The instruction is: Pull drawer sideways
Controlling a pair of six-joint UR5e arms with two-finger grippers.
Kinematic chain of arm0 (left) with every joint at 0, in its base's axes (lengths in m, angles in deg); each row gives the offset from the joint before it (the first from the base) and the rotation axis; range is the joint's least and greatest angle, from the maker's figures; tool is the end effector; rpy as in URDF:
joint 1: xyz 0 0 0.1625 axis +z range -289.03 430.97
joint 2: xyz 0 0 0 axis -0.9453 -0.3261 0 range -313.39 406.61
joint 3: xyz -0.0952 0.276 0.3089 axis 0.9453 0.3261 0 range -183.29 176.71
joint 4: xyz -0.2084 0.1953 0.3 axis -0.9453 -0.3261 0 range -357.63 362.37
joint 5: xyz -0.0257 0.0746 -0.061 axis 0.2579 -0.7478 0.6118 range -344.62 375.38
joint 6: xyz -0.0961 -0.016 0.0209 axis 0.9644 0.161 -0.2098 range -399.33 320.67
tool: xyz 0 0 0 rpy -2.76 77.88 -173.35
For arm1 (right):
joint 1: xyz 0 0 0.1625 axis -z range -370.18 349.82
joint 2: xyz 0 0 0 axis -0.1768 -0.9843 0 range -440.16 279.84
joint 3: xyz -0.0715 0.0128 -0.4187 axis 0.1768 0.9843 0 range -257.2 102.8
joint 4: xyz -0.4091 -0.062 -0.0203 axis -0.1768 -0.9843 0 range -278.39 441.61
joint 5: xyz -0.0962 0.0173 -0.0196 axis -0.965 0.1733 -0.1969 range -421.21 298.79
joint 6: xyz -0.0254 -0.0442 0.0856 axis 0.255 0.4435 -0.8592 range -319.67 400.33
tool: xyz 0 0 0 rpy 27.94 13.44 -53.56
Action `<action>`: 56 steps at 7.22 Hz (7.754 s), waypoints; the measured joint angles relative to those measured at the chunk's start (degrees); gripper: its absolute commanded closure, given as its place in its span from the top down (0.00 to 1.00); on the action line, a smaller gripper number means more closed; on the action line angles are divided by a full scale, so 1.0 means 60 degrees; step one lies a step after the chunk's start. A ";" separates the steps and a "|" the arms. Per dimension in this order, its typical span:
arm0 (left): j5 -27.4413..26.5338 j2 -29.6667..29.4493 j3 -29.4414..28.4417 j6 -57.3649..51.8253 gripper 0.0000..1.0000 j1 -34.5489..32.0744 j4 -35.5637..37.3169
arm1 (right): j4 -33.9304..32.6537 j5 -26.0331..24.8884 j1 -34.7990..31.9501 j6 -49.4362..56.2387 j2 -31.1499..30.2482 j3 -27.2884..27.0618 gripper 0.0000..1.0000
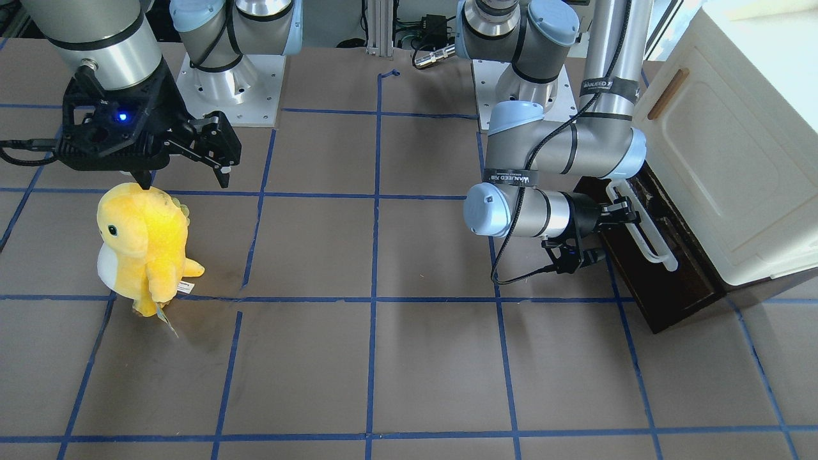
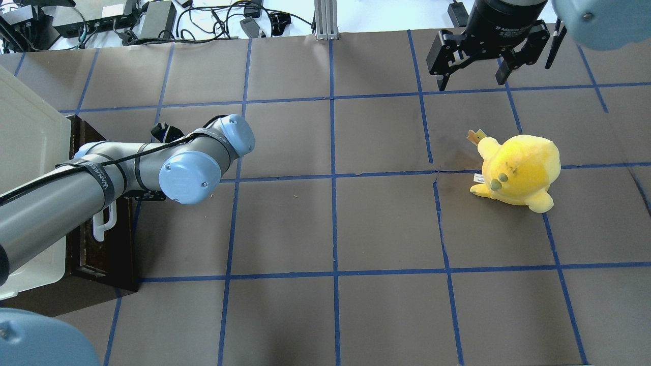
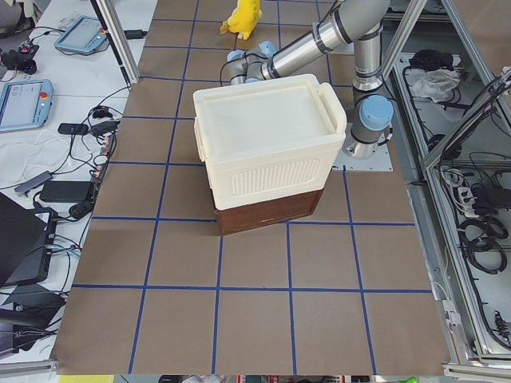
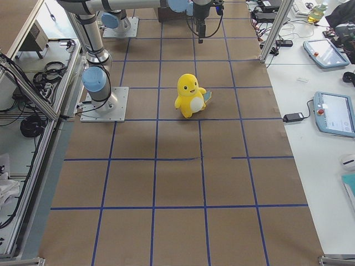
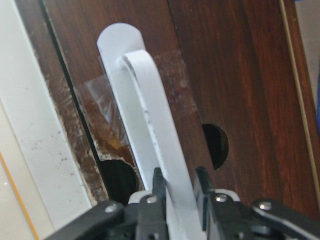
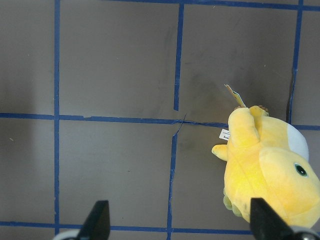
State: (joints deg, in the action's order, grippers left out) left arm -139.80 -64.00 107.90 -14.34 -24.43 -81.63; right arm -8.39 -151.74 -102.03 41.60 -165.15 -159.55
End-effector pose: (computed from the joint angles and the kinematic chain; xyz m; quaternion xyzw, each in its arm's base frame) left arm -0.0895 -0.4922 0.2066 0.0268 0.8182 0.1157 0.5625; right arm 0.1495 -0.5285 0.5089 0.0270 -0.9994 0.0230 0.0045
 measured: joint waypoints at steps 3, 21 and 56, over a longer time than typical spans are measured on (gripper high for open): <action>0.0043 -0.0057 -0.0313 -0.0037 0.19 -0.0385 -0.0012 | 0.0000 0.0000 0.0000 -0.0007 0.0000 0.0000 1.00; 0.0652 -0.0185 -0.0633 -0.0105 0.19 -0.0892 -0.0014 | 0.0000 0.0000 0.0000 -0.0006 0.0000 0.0000 1.00; 1.1035 0.4162 -0.3044 -0.3484 1.00 0.0497 0.0436 | 0.0000 0.0000 0.0000 -0.0006 0.0000 0.0000 1.00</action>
State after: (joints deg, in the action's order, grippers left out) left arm -73.59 -39.03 89.64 -35.24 -21.45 -79.01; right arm -8.39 -151.74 -102.03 41.57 -165.15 -159.55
